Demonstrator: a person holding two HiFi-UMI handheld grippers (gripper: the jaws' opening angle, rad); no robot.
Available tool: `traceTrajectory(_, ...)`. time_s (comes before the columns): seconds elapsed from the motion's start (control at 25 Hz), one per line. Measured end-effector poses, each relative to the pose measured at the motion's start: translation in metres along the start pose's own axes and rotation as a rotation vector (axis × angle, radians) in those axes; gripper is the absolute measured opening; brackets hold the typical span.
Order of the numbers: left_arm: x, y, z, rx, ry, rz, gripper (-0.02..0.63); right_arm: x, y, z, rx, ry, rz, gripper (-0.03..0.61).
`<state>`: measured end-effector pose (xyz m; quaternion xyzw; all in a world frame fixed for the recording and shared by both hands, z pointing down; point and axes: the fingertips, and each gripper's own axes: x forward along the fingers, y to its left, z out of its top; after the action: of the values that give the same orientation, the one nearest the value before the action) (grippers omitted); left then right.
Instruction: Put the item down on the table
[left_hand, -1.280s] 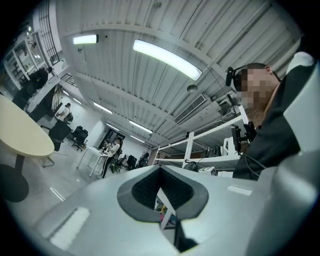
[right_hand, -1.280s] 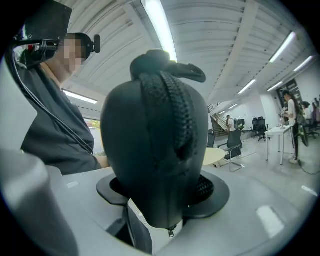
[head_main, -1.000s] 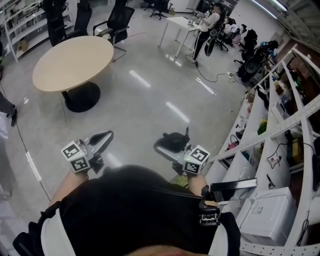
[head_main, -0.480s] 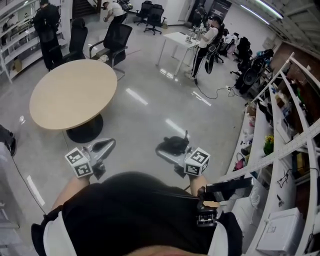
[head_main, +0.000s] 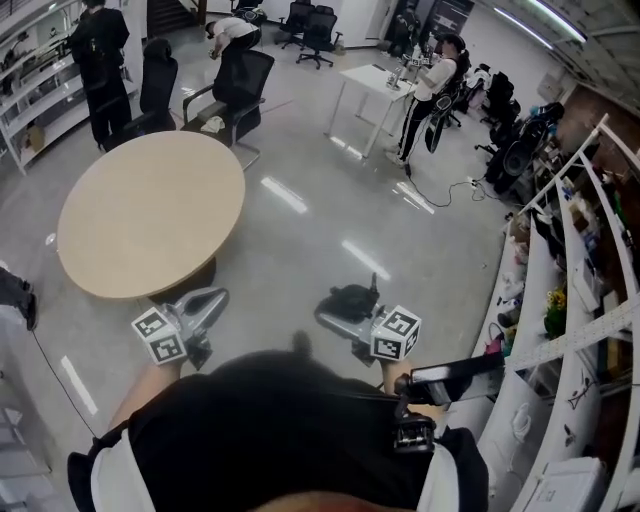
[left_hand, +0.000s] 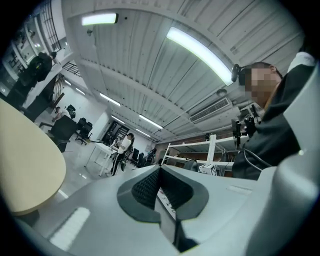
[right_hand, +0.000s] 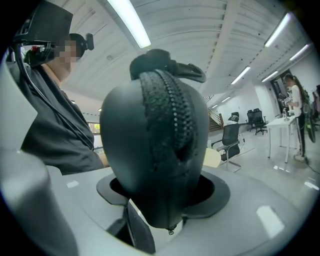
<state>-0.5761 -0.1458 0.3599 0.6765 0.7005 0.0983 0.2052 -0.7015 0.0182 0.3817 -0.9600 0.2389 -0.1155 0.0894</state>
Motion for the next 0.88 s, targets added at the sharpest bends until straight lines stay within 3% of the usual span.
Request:
traceTrajectory(0.16, 0.048, 0.042, 0.004, 0.002, 0.001, 0.033, -0.005, 0.021, -0.065, 0.008, -0.011, 0.013, 0.052, 0.301)
traceTrajectory(0.4, 0.165, 0.114, 0.01, 0.069, -0.033, 0.07, -0.005, 0.044, -0.218, 0.027, -0.021, 0.017, 0.139, 0.301)
traceTrajectory(0.52, 0.237, 0.141, 0.026, 0.041, -0.073, 0.085, -0.005, 0.047, -0.291, 0.056, -0.029, 0.041, 0.173, 0.301)
traceTrajectory(0.64, 0.303, 0.16, 0.055, 0.114, -0.067, 0.076, -0.005, 0.046, -0.347, 0.101, -0.097, 0.035, 0.231, 0.301)
traceTrajectory(0.76, 0.356, 0.186, 0.074, 0.118, -0.098, 0.087, -0.005, 0.042, -0.41, 0.12, -0.088, 0.027, 0.228, 0.301)
traceTrajectory(0.88, 0.387, 0.205, 0.074, 0.121, -0.07, 0.091, -0.005, 0.042, -0.451, 0.123, -0.068, 0.024, 0.228, 0.301)
